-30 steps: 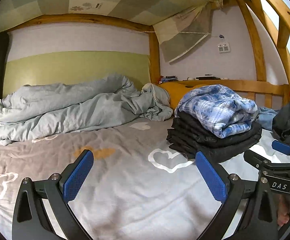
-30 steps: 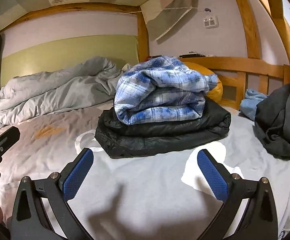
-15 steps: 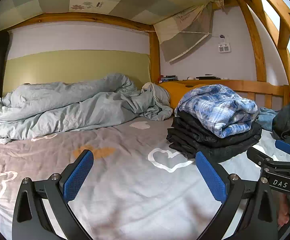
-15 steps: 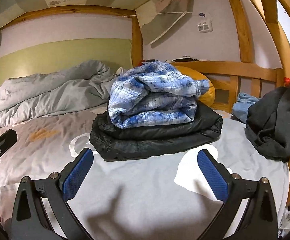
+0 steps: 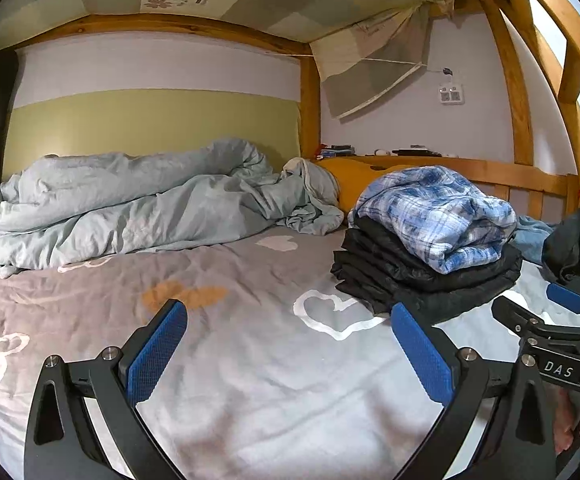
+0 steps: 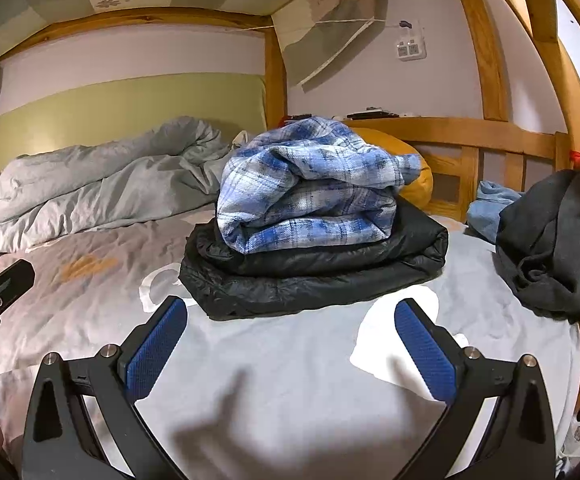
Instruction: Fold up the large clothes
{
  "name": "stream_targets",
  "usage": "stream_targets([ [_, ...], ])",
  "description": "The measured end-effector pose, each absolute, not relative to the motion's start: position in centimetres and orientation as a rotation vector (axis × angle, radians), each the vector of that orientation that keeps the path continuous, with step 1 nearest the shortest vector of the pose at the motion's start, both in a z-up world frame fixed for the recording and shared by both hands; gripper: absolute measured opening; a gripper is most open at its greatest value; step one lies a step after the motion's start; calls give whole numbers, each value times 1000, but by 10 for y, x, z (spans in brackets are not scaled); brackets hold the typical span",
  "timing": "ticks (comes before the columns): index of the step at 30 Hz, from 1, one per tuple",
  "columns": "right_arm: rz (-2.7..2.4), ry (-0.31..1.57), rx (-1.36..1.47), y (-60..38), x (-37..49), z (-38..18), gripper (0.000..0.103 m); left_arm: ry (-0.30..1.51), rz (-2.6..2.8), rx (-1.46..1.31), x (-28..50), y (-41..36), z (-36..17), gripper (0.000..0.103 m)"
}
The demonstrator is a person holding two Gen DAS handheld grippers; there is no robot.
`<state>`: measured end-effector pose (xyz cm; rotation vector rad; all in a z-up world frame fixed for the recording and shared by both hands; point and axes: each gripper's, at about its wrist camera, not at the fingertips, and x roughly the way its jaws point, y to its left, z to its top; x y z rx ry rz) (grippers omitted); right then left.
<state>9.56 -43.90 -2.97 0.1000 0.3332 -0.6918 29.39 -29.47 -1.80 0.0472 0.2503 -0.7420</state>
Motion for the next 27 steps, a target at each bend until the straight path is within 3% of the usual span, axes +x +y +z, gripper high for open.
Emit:
stream_targets([
  [27,-694,335,121,-439,94,-32,103,232,-750,56,289,-294,-17,103],
])
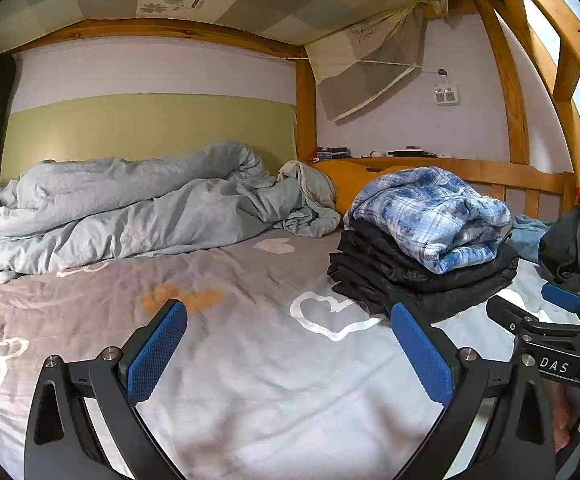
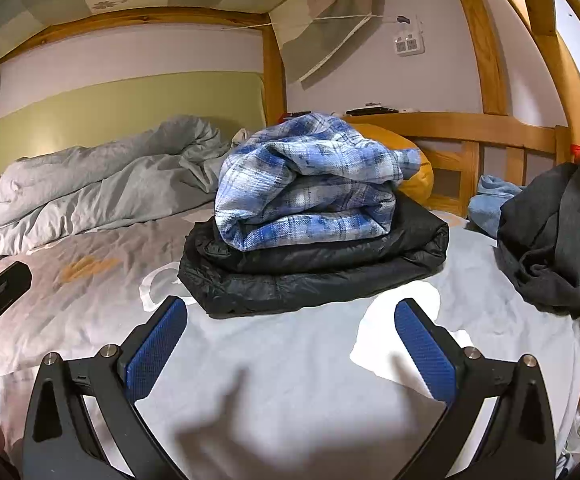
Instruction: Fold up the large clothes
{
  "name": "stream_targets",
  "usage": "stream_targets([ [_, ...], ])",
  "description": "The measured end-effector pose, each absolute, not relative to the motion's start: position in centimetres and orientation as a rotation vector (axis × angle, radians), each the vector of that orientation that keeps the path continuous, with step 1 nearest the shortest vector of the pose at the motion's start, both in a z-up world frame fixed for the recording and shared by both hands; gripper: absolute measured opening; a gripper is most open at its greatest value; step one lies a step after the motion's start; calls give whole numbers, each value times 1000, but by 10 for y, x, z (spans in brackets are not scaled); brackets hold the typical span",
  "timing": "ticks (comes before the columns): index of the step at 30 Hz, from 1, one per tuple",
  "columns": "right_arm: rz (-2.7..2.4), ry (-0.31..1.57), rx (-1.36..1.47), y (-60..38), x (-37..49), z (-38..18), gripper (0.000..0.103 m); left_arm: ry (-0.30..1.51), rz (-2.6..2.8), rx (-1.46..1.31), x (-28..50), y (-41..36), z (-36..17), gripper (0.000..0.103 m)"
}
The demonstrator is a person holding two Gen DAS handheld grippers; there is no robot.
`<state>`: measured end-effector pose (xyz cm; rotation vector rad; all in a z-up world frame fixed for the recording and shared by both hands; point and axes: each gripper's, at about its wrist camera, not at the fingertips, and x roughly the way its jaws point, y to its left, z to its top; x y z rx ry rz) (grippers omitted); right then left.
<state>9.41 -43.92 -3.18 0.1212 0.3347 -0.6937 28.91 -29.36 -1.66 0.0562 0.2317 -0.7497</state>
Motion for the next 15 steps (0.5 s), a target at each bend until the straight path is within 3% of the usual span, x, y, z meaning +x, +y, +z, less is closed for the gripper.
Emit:
stream_targets([
  [15,-694,339,116,-441,95,-32,103,233,-750,55,289,-294,-17,103],
])
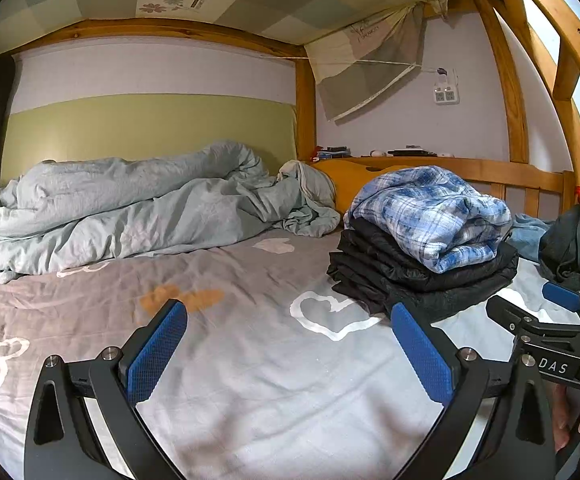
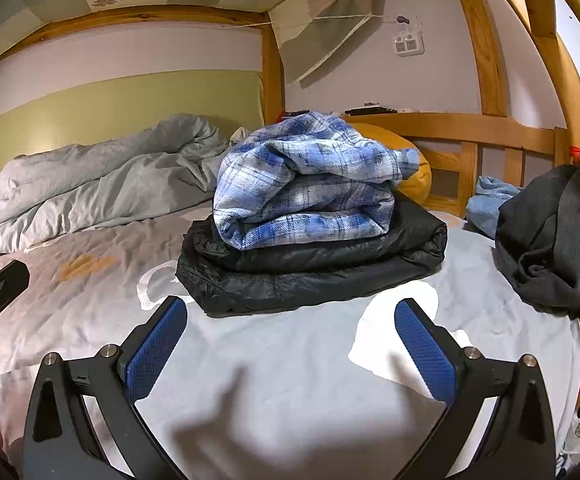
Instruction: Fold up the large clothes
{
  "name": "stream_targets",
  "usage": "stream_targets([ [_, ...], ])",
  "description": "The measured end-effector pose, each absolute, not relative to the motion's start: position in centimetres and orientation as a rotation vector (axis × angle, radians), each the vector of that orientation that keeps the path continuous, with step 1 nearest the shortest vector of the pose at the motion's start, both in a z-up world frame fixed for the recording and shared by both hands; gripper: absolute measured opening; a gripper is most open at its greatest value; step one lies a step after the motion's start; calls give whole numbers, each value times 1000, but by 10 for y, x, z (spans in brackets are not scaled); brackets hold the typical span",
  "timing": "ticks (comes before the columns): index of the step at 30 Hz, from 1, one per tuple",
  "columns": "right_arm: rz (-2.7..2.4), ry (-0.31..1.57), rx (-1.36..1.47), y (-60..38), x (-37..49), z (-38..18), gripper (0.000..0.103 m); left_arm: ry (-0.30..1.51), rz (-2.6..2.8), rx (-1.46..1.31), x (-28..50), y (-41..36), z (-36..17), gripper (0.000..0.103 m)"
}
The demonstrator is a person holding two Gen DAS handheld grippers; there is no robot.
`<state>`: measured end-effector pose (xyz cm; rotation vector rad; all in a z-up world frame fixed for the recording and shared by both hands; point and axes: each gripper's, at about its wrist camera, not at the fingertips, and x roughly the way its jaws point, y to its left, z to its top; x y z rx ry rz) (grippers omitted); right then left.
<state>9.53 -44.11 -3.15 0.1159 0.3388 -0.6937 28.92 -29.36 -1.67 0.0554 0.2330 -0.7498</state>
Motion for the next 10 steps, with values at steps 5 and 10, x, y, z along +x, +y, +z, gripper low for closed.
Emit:
stream_targets([
  [5,-692,340,116,-442,96,-31,103,234,-751,56,288,-294,-17,103],
  [10,-690,339,116,-443,96,-31,103,234,-751,57,288,-293,-17,103],
])
